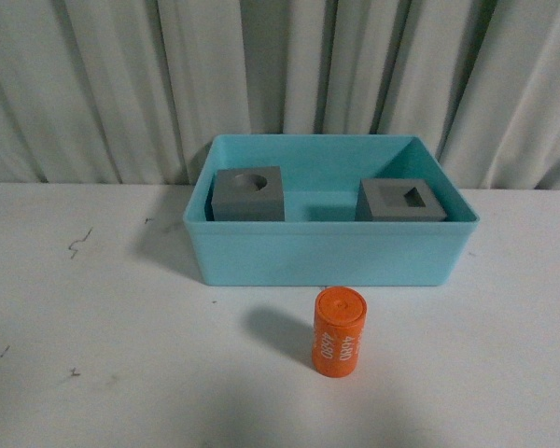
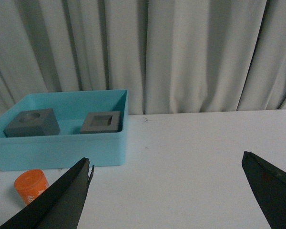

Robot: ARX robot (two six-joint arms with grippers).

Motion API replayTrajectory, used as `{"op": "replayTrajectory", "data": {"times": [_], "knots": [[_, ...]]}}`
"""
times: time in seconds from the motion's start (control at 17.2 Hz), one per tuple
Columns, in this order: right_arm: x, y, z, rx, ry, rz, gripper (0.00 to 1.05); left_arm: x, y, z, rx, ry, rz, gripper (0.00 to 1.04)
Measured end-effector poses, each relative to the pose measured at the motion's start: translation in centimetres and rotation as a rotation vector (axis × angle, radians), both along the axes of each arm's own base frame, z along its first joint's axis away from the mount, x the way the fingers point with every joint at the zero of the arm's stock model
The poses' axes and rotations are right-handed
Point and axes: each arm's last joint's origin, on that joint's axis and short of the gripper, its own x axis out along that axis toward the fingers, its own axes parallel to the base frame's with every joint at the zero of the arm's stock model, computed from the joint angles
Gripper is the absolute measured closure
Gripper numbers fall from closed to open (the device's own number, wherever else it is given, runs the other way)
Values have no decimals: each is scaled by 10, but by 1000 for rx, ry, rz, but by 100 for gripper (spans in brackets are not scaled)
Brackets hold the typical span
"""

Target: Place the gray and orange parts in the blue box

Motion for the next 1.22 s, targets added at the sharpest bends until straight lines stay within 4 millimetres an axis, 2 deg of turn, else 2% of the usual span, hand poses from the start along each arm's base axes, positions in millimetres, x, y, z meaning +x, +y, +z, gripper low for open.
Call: {"op": "replayTrajectory", "data": {"times": [0.12,0.35,1.22], "knots": [[0,0,0,0,0,0,6,0,0,0,1,0,0,5],[0,0,0,0,0,0,6,0,0,0,1,0,0,7],[0,0,0,0,0,0,6,0,0,0,1,0,0,7]]}}
